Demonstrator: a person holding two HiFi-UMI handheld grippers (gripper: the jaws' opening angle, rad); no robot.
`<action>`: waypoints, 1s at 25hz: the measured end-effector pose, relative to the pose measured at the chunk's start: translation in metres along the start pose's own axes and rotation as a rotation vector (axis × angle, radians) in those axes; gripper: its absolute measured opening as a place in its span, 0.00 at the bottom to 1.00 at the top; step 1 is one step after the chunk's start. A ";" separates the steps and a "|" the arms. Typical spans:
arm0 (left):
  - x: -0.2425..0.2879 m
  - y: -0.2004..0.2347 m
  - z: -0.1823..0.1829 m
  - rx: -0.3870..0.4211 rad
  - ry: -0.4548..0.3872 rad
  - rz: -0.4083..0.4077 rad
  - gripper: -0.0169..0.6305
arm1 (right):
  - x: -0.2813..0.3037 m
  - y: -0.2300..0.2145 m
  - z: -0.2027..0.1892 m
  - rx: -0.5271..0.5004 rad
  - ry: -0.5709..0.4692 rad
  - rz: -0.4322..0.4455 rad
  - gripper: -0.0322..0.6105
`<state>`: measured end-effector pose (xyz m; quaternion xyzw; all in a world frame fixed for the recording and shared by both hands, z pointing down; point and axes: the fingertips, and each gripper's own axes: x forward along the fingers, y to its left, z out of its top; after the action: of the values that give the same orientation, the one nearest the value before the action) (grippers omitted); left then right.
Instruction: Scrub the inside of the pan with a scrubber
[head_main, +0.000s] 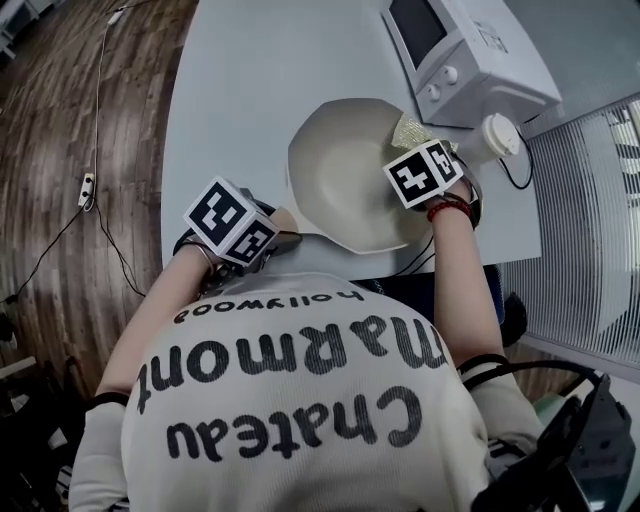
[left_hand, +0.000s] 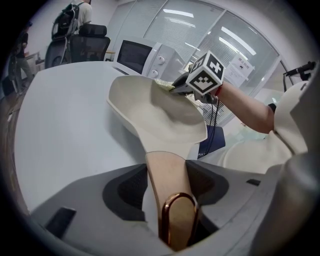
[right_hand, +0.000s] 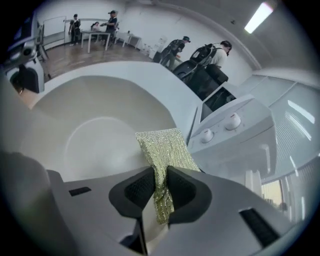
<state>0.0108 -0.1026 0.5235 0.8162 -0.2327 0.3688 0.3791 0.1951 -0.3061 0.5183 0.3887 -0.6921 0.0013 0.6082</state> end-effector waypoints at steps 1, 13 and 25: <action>0.001 -0.001 0.000 -0.001 -0.001 -0.001 0.41 | -0.006 -0.005 0.004 0.040 -0.029 0.002 0.15; 0.000 -0.003 -0.005 -0.036 0.003 -0.036 0.42 | -0.069 0.100 0.066 0.304 -0.314 0.678 0.15; 0.000 -0.003 -0.006 -0.021 0.007 -0.034 0.42 | -0.098 0.216 0.072 0.235 -0.136 1.276 0.15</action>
<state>0.0101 -0.0958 0.5250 0.8146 -0.2213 0.3627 0.3948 0.0137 -0.1366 0.5185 -0.0353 -0.8192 0.4131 0.3963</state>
